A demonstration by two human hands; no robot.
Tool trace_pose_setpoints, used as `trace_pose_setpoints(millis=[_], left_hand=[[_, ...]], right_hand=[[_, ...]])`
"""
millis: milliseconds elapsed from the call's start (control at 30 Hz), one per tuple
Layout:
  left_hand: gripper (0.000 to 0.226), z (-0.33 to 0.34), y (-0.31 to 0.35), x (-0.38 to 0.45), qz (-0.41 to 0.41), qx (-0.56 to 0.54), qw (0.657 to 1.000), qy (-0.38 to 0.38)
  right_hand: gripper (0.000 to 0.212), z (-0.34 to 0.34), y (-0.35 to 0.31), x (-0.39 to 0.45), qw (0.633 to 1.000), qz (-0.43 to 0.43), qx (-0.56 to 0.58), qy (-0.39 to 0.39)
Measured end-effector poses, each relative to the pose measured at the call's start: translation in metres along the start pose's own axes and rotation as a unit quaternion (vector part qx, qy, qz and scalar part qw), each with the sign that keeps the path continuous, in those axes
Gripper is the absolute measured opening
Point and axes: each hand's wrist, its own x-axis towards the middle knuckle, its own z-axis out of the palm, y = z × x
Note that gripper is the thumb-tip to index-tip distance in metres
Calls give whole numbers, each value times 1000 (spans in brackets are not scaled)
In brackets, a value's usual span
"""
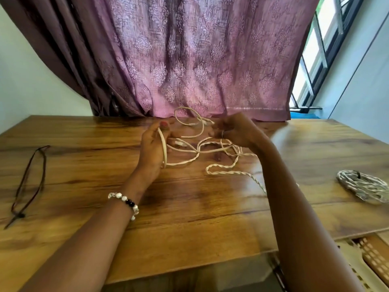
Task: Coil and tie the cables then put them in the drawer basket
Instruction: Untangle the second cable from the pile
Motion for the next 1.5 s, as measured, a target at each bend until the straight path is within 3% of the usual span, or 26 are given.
trace_pose_setpoints(millis=[67, 133, 267, 333, 400, 467, 533, 600, 633, 667, 733, 800, 900, 967, 1033, 1133, 1333, 1400, 1500], left_hand=[[22, -1, 3, 1, -12, -26, 1000, 13], [31, -1, 4, 1, 0, -26, 999, 21], [34, -9, 10, 6, 40, -27, 995, 88], [32, -18, 7, 8, 70, 20, 993, 89], [17, -29, 5, 8, 115, 103, 985, 72], [32, -37, 3, 12, 142, 185, 972, 27], [44, -39, 5, 15, 150, 360, 921, -24], [36, -31, 9, 8, 145, 578, 803, -4], [32, -28, 12, 5, 159, 621, 767, 21], [31, -24, 17, 1, 193, 617, 762, 45], [37, -16, 24, -3, 291, 508, 810, 34], [39, 3, 31, -5, 332, 411, 848, -49], [44, 39, 34, -7, 281, 400, 858, -159], [25, 57, 35, -8, 232, 349, 888, -193], [16, 66, 40, -7, 205, 267, 924, -182], [26, 64, 52, -3, 184, 143, 963, -135], [24, 44, 73, 8, 86, -37, 994, -54], [23, 36, 80, 13, 73, -95, 993, -23], [24, 26, 83, 15, 78, -110, 991, -11]], right_hand=[[23, -2, 8, -6, 983, 11, -137, -125], [18, 1, 20, -11, 970, 39, -166, -172], [11, 4, 43, -14, 988, 25, -132, -75], [17, 1, 45, -18, 999, 24, -30, -18], [17, -5, 46, -22, 998, -15, 58, -28], [17, -13, 44, -24, 994, -66, 38, -75], [22, -17, 44, -20, 990, -108, -79, -40], [25, -20, 40, -14, 980, -138, -125, 64], [26, -22, 35, -10, 973, -155, -122, 118], [28, -23, 31, -7, 962, -176, -122, 168], [29, -28, 21, 0, 935, -219, -146, 239], [26, -32, 4, 4, 919, -256, -158, 256], [26, -38, -22, 5, 906, -304, -142, 259], [27, -42, -29, 4, 904, -303, -106, 283], [26, -45, -25, 3, 914, -267, -55, 302], [18, -37, -6, -1, 940, -171, -43, 294], [4, 5, 39, -7, 983, -21, -110, 147], [7, 16, 51, -10, 985, -5, -90, 146], [26, 21, 60, -4, 981, 61, 18, 184]])
